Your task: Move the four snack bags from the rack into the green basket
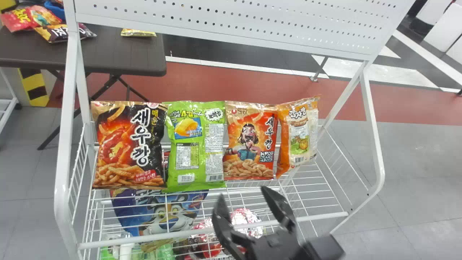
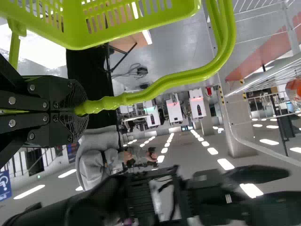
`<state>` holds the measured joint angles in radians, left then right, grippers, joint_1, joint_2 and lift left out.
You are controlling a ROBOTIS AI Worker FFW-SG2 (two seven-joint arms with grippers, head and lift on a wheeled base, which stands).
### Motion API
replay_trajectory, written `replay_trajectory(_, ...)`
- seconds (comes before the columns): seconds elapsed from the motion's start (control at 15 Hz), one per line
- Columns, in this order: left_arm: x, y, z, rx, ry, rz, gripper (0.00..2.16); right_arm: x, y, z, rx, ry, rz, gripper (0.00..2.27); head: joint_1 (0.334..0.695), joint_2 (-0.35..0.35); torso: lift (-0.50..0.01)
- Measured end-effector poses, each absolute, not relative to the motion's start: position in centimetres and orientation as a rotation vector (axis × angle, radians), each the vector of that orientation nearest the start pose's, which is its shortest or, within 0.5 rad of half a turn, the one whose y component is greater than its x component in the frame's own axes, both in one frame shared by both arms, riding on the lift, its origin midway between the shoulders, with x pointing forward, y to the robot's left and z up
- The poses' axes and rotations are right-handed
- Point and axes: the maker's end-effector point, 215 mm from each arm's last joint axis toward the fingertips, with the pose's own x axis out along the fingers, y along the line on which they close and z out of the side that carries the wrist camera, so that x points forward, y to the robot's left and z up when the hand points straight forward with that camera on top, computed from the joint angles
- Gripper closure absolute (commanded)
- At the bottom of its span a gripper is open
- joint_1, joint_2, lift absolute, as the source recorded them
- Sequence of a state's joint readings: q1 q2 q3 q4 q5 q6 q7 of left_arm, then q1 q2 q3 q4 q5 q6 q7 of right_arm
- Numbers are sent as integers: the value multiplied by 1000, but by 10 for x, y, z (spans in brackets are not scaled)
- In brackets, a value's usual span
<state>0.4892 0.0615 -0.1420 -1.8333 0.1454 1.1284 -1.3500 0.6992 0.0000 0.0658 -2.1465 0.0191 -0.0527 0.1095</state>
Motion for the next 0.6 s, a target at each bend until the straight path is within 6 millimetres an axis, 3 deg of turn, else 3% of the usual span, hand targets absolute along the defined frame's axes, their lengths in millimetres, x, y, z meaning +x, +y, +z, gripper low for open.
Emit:
replay_trajectory(0.2, 129, -27, -480, -974, 1143, -1323, 1872, 436, -124, -364, 35, 105, 237, 120, 695, -346, 0)
replay_trajectory(0.27, 129, -26, -481, -974, 1149, -1321, 1872, 453, -106, -375, 28, 140, 260, 120, 695, -273, 0)
replay_trajectory(0.4, 130, -25, -481, -974, 1153, -1319, 1872, 479, -72, -387, 8, 184, 309, 120, 695, -200, 0)
replay_trajectory(0.6, 131, -24, -482, -979, 1156, -1320, 1872, 503, -20, -387, -33, 194, 388, 120, 695, -86, 0)
